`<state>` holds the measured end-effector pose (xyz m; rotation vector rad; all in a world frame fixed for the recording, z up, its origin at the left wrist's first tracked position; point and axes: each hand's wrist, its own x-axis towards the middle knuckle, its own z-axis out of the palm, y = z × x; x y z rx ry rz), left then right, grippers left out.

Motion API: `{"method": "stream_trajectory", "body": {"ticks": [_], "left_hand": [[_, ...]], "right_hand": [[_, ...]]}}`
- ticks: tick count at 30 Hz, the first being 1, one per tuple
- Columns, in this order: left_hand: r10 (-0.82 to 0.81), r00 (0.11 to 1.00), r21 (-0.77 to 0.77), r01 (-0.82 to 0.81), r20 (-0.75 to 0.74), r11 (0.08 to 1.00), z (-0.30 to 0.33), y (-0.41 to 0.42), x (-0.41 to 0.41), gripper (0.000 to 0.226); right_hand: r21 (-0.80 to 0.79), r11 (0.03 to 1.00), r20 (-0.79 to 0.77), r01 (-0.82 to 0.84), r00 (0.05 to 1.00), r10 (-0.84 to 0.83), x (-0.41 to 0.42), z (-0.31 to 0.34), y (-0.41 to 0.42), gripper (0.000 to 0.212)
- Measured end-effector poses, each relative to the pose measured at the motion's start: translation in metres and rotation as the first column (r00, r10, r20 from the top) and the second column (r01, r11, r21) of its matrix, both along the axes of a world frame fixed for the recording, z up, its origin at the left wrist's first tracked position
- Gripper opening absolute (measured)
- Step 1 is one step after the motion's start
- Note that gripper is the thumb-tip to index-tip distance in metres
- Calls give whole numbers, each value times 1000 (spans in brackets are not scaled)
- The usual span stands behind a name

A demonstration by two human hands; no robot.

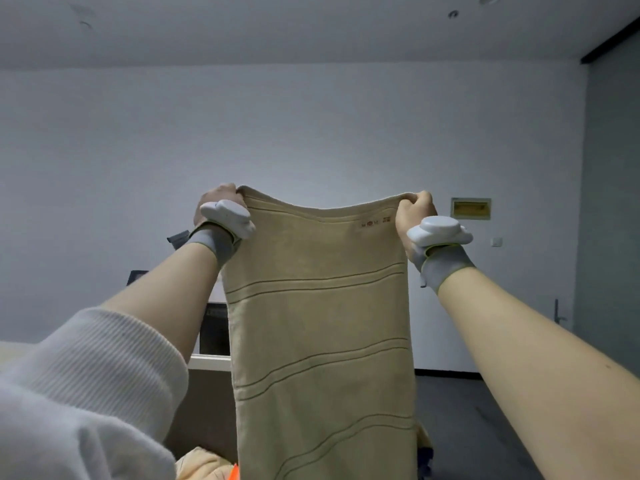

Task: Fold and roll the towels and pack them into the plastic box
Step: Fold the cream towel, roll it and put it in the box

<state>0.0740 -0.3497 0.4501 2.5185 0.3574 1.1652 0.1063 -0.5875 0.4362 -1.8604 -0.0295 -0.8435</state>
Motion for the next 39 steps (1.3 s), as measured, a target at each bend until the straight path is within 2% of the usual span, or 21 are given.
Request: {"method": "stream_trajectory", "body": {"ticks": [2,5,7,12,18,22,27,29,32,34,39], "left_hand": [[-24,996,-3,24,87,1000,0,-4,7,29],[-69,968,-74,89,240,993,-5,-6,12,29],[-94,952,-94,126,292,988,-10,-9,9,31],[-108,934,-85,145,340,986,-26,-23,-21,36],[-46,946,-126,91,321,988,-49,-46,-87,38],[-8,960,-170,58,280,984,-76,-64,-135,39],[32,986,-187,-1,161,982,-116,-83,-187,35],[41,997,-170,-28,73,985,-139,-88,-205,34],[56,998,-157,-62,-43,986,-169,-93,-217,33],[62,986,-144,-85,-154,986,-191,-91,-217,29],[51,862,-98,-115,-505,989,-267,-79,-203,28]], "right_hand": [[73,997,67,36,997,-41,4,0,2,31],[170,979,186,116,971,-147,3,-1,0,10],[207,964,227,169,950,-215,-3,-6,-4,13],[302,932,343,201,889,-303,-31,-24,-13,27],[273,947,381,172,884,-270,-92,-47,-30,9],[272,954,314,126,925,-212,-137,-73,-47,16],[248,963,144,101,980,-140,-183,-122,-68,10],[222,968,34,116,991,-127,-200,-146,-75,7],[182,977,-107,113,990,-95,-210,-181,-80,25],[135,986,-185,93,981,-67,-213,-205,-79,29],[-63,998,-466,-3,885,-27,-207,-292,-72,31]]}}
